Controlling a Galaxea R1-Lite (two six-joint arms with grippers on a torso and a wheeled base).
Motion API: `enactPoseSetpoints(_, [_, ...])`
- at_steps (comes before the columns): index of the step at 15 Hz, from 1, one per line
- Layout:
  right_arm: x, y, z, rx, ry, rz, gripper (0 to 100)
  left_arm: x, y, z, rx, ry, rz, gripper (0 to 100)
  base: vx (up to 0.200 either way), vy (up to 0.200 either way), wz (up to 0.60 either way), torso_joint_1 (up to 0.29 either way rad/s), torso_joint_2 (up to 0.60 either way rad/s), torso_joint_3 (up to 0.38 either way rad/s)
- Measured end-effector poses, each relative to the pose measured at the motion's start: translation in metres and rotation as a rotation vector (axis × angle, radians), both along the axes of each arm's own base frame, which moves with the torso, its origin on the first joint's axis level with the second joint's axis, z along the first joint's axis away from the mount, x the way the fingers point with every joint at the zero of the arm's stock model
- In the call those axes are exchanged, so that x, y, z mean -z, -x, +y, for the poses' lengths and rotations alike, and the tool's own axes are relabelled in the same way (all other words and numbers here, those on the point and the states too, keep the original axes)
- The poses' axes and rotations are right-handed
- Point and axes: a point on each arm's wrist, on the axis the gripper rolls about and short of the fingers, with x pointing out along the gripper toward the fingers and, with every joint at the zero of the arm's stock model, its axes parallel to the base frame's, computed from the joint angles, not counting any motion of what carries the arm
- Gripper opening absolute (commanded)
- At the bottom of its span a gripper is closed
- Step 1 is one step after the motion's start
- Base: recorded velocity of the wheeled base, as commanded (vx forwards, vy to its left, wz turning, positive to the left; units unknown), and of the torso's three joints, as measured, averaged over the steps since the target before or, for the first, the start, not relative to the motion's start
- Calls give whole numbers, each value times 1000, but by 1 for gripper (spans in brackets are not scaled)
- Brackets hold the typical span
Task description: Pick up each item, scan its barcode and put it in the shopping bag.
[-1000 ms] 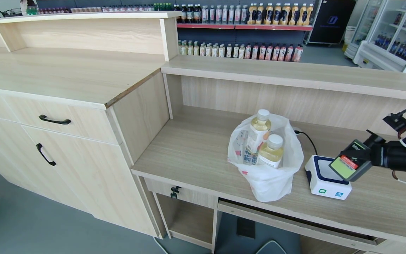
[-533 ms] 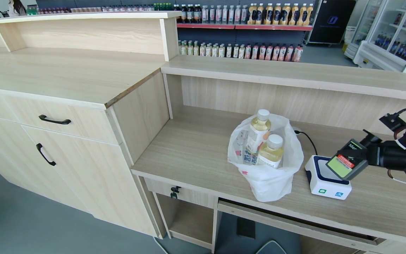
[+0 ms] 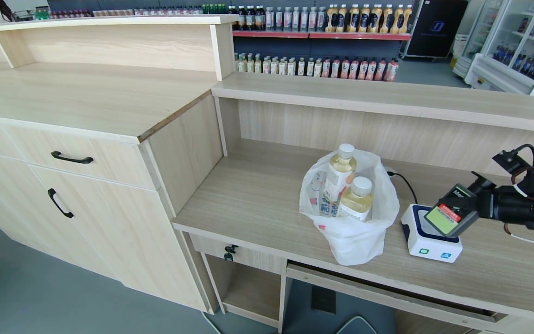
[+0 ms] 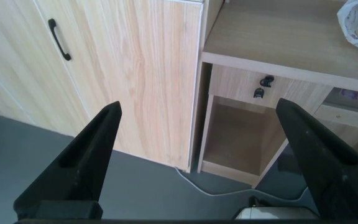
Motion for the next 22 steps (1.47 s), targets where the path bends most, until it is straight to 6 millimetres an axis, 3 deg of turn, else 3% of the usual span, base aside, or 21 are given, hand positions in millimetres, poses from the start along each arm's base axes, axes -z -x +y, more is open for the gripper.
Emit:
enactPoseSetpoints(10, [5,-7,1,-9,3,-15,0,0,0,0,0,0,0,100,0,0,0,0,0,0])
enactPoseSetpoints(13, [-11,0,3,-9,25,-66,0,0,0,0,0,0,0,100,0,0,0,0,0,0])
enactPoseSetpoints(15, [-34,14,8,-8,96,-152,0,0,0,0,0,0,0,100,0,0,0,0,0,0])
enactPoseSetpoints(17, [-57,46,5,15,373,-315,0,0,0,0,0,0,0,100,0,0,0,0,0,0])
enactPoseSetpoints(20, [-67,97,-10,76,759,-424,0,0,0,0,0,0,0,100,0,0,400,0,2,3])
enactPoseSetpoints(22, [-75,108,-10,151,838,-453,0,0,0,0,1,0,0,100,0,0,600,0,2,-2])
